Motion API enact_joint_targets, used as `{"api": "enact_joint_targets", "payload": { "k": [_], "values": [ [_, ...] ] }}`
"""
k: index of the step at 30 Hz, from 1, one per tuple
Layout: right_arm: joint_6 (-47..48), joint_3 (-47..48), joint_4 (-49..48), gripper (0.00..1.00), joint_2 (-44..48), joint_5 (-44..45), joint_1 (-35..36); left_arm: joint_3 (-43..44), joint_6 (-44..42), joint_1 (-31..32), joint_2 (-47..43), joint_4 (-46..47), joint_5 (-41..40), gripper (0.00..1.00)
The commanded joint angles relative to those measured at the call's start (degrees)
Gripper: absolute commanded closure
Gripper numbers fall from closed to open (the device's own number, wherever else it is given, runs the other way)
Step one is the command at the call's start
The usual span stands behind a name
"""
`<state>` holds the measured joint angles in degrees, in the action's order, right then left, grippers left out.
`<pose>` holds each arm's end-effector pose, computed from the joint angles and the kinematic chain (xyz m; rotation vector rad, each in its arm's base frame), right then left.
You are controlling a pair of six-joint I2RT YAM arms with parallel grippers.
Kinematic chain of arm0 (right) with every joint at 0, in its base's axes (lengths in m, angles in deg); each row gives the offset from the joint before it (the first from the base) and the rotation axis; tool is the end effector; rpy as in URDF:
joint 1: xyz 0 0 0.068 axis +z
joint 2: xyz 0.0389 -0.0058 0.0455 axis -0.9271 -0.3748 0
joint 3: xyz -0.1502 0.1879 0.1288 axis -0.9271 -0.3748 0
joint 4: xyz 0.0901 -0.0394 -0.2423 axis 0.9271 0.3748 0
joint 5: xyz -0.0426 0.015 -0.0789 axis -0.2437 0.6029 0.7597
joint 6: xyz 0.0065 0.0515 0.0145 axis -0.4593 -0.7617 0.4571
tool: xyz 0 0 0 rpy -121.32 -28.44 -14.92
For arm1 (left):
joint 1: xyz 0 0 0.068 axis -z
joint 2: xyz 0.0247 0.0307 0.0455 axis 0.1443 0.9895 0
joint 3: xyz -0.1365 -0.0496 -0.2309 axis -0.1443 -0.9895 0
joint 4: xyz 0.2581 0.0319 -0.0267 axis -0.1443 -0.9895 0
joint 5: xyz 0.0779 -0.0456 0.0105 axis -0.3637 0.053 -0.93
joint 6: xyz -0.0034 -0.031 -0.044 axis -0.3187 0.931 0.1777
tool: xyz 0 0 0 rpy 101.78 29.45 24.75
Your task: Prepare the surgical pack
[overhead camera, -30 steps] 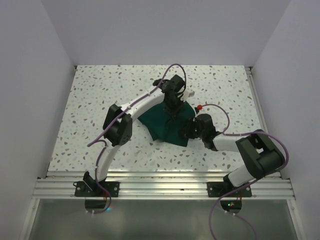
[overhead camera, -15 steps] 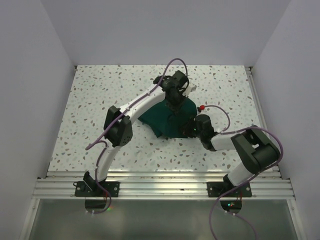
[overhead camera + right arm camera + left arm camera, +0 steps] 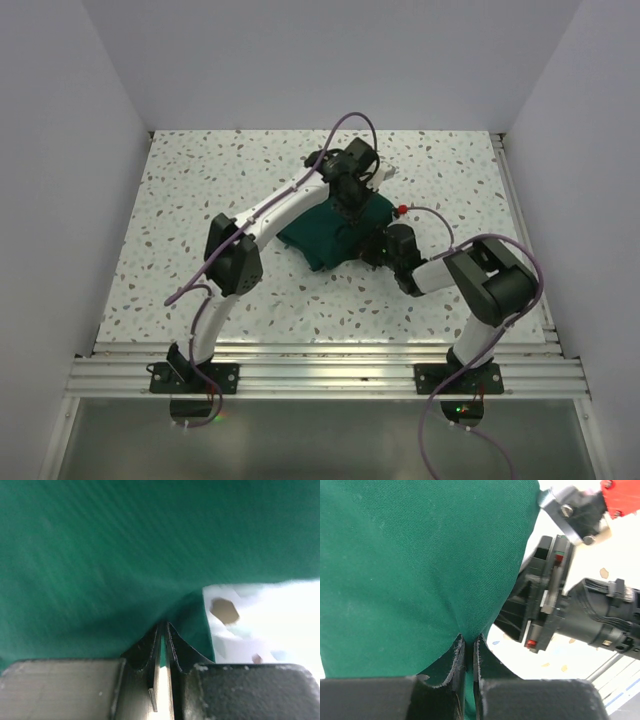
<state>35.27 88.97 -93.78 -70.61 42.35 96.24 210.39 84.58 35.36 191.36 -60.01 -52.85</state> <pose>0.2681 0.1461 0.1157 0.4466 2.1360 0.9144 0.3489 -0.3398 0.2743 0.9378 2.5629 -0.4558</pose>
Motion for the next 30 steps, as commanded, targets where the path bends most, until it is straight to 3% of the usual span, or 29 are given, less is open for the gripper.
{"api": "enact_joint_targets", "payload": {
  "k": [1, 13, 30],
  "values": [
    [-1.59, 1.84, -9.89, 0.90, -2.31, 0.87, 0.49, 1.42, 1.56, 1.43, -6.51, 4.60, 1.44, 1.00],
    [-5.37, 2.81, -27.05, 0.92, -8.12, 2.81, 1.81, 2.12, 2.17, 1.43, -6.68, 6.63, -0.41, 1.00],
    [-10.90, 5.62, -33.30, 0.92, -10.14, 3.86, 3.48, 3.01, 3.22, 0.20, -8.09, 7.94, -2.60, 1.00]
  ]
}}
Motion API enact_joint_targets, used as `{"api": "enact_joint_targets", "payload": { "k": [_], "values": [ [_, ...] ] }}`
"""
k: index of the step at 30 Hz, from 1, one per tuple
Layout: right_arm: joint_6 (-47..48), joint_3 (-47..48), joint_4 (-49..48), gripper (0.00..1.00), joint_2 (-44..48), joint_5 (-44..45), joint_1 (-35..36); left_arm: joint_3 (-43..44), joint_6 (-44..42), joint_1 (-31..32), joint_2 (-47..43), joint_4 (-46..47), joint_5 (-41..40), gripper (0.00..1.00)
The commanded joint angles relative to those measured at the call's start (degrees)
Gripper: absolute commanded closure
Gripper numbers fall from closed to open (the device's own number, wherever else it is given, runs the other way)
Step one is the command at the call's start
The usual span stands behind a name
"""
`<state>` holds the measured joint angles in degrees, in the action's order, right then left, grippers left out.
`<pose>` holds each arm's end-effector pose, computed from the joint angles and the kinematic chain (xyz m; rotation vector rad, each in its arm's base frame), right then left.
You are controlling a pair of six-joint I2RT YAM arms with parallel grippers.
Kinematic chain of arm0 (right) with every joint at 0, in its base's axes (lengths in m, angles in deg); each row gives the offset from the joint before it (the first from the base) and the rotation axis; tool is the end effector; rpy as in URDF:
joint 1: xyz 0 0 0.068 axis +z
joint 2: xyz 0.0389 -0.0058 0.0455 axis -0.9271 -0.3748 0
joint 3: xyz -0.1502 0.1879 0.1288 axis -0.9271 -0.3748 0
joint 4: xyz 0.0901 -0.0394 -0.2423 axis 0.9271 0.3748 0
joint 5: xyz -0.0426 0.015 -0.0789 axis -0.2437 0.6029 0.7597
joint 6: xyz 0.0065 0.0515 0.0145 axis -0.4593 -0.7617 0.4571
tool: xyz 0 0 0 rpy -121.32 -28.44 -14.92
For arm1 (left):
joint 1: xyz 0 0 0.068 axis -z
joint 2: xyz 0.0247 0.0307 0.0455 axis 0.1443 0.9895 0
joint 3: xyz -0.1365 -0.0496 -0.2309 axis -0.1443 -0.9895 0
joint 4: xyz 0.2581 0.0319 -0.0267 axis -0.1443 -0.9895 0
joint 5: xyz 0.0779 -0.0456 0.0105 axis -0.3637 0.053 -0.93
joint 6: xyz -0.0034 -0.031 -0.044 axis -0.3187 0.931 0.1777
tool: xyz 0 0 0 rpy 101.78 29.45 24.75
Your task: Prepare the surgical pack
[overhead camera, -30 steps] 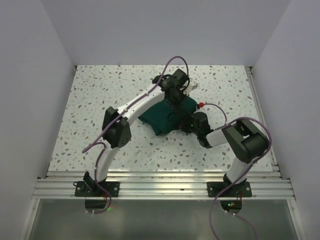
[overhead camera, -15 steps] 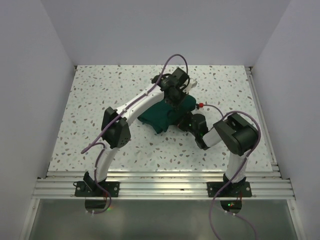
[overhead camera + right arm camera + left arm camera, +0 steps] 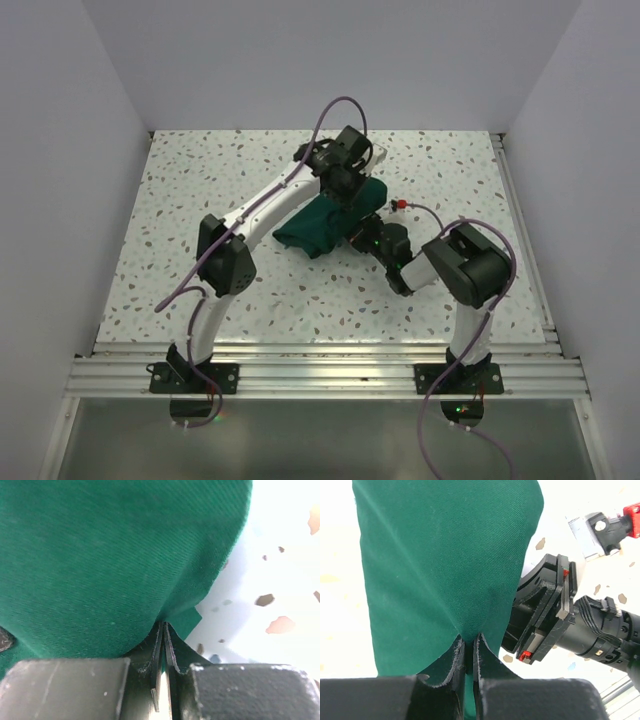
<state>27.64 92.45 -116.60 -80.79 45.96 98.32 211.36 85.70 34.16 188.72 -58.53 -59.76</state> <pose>0.2898 0.1691 0.1173 0.5196 1.8424 1.1208 0.3552 -0.3260 0.3019 0.8129 2.4834 -0.3441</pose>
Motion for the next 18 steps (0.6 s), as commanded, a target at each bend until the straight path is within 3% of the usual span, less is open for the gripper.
{"api": "enact_joint_targets", "payload": {
  "k": [1, 11, 18],
  "values": [
    [-4.06, 1.89, -11.35, 0.93, -0.22, 0.17, 1.66, 1.78, 2.11, 1.40, -5.44, 6.72, 4.30, 1.00],
    [-7.06, -2.24, -9.25, 0.95, -0.92, 3.85, 4.30, 0.38, 2.55, 1.31, -4.83, 8.21, 5.09, 1.00],
    [-6.80, -7.34, -13.47, 0.94, -2.33, 5.88, 4.30, -7.79, 3.17, 1.84, -7.11, 13.13, 6.85, 1.00]
  ]
}}
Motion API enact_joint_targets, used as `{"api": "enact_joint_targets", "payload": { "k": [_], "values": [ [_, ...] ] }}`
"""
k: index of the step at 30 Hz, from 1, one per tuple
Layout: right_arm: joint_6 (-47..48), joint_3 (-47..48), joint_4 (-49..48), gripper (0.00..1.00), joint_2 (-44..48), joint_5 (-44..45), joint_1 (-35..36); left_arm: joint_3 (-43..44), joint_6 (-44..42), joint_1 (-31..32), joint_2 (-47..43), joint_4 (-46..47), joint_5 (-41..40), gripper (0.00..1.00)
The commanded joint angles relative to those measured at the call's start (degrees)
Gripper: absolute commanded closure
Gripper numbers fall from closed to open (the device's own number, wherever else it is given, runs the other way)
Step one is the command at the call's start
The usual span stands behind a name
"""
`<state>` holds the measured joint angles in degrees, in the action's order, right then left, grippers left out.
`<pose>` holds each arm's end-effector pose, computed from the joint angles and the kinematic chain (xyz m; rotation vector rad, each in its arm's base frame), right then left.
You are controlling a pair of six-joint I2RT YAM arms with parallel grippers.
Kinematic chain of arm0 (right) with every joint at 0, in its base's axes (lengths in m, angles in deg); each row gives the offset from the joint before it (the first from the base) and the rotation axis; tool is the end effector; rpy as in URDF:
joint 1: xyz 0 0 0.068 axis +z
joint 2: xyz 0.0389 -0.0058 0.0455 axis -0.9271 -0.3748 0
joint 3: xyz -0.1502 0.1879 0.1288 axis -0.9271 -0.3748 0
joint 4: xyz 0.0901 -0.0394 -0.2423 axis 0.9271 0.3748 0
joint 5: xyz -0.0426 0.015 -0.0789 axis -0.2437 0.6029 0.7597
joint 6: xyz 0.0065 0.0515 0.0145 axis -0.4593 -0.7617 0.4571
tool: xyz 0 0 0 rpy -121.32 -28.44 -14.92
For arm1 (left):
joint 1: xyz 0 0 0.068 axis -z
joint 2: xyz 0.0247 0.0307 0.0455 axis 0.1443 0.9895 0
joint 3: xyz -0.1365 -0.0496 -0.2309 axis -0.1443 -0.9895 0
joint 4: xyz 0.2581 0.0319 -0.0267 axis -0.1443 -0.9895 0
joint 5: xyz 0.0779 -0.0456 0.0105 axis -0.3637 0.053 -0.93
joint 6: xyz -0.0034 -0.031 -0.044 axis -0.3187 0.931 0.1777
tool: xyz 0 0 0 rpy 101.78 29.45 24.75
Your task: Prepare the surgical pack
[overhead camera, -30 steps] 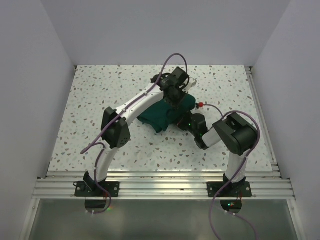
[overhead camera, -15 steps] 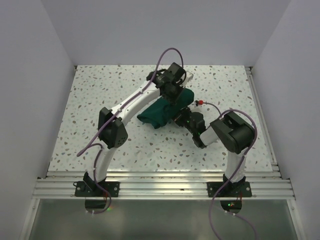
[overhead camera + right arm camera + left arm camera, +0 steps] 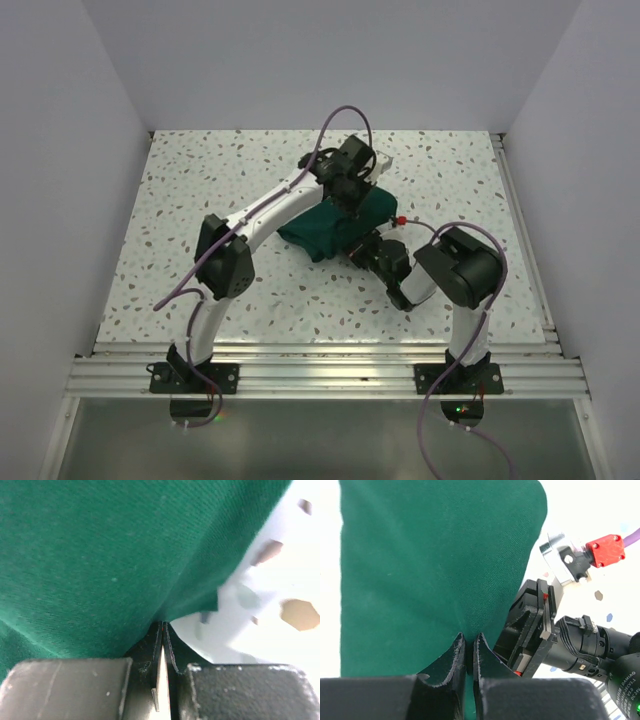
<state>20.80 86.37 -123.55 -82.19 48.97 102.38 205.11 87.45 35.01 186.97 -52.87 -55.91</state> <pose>0.2581 0.1739 0.1006 0.6140 1.8498 1.1985 0.3489 -0.3331 0.2889 0.8194 2.4826 -0.4513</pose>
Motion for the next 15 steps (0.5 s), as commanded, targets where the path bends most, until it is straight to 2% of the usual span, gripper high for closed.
{"api": "enact_joint_targets", "payload": {
  "k": [1, 6, 15],
  "values": [
    [0.22, -1.97, -6.69, 0.94, -1.02, 3.04, 0.24, -2.25, 1.42, 1.07, -5.63, 8.09, 3.09, 1.00],
    [0.92, -5.75, -6.09, 0.93, 0.12, 6.98, 0.06, -6.90, 1.86, 1.43, -7.56, 10.38, 3.44, 1.00],
    [3.56, -2.68, -2.04, 0.93, 0.56, 7.79, -0.47, -7.26, 1.59, 1.60, -9.85, 9.76, 4.32, 1.00]
  ]
}}
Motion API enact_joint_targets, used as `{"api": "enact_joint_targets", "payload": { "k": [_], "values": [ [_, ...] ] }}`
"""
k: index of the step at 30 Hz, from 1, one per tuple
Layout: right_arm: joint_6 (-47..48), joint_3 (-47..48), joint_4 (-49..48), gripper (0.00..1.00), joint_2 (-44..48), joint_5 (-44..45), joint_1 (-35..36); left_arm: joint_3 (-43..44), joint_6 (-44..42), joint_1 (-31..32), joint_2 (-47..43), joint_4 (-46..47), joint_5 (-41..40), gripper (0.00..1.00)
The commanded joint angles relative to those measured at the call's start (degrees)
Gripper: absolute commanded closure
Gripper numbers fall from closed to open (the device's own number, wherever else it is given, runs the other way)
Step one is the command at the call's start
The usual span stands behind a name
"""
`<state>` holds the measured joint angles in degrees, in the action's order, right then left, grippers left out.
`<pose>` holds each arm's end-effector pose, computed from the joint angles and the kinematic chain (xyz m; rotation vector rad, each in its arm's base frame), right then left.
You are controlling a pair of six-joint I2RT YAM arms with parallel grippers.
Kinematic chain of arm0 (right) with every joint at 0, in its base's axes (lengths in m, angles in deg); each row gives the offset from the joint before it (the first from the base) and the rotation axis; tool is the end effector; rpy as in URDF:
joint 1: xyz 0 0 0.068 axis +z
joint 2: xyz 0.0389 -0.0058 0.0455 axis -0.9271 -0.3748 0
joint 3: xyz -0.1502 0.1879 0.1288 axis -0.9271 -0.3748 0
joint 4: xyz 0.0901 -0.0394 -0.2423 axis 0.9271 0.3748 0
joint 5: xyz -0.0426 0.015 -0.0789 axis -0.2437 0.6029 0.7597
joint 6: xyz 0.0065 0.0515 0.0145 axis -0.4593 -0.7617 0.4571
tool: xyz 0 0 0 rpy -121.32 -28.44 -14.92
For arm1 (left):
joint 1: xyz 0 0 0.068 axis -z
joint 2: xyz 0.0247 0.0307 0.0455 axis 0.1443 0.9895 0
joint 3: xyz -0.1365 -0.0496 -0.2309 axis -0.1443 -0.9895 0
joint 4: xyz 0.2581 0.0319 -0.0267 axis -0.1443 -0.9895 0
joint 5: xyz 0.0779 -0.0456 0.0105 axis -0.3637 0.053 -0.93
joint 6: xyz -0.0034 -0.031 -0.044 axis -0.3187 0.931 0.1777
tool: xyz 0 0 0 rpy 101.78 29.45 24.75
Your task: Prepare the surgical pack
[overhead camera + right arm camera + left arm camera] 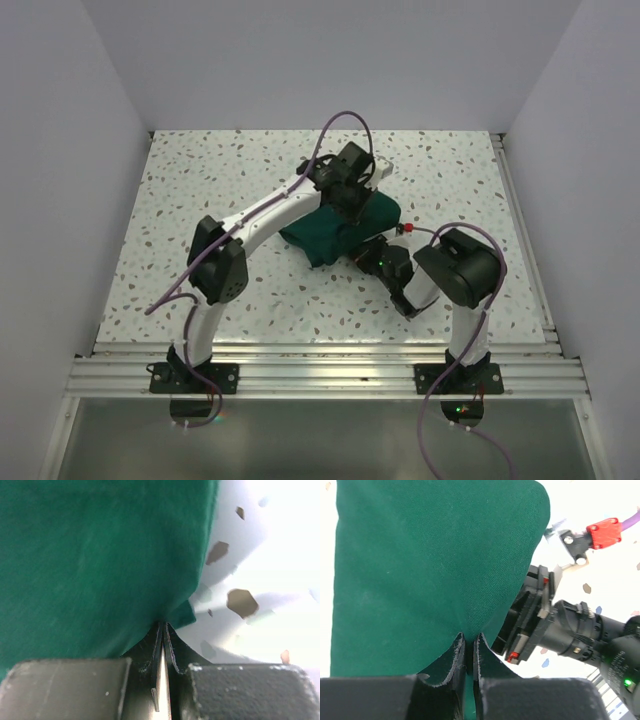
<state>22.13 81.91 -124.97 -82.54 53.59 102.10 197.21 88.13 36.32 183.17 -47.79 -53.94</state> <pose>0.2437 0.1589 0.0873 0.6612 1.8648 1.0763 0.3333 -0.3349 0.2821 0.8459 2.4688 -0.5130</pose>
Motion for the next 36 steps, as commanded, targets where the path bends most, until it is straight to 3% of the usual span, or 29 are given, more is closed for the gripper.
{"api": "enact_joint_targets", "payload": {
  "k": [1, 17, 20, 27, 30, 36],
  "values": [
    [2.49, 1.96, -0.44, 0.93, 1.00, 2.91, -0.18, 0.37, 1.00, 0.29, -6.04, 5.04, 2.44, 1.00],
    [1.44, -3.75, 6.85, 0.91, 6.71, 6.42, -0.18, -14.13, 4.60, 2.75, -7.80, 17.52, 4.73, 1.00],
    [-0.58, -4.20, 15.70, 0.91, 10.92, 8.18, -0.18, -16.50, 4.96, 3.45, -7.89, 19.80, 4.82, 1.00],
    [-0.50, 1.16, 58.09, 0.92, 27.41, 14.58, -0.18, -23.97, 5.49, 4.95, -9.12, 27.34, 1.05, 1.00],
    [1.25, 1.87, 69.30, 0.91, 35.50, 18.81, -0.88, -28.63, 6.10, 5.56, -11.23, 30.35, -0.71, 1.00],
    [4.60, 1.95, 81.98, 0.86, 46.07, 19.34, -4.92, -32.42, 6.63, 7.50, -12.63, 33.78, -4.93, 1.00]
  ]
}}
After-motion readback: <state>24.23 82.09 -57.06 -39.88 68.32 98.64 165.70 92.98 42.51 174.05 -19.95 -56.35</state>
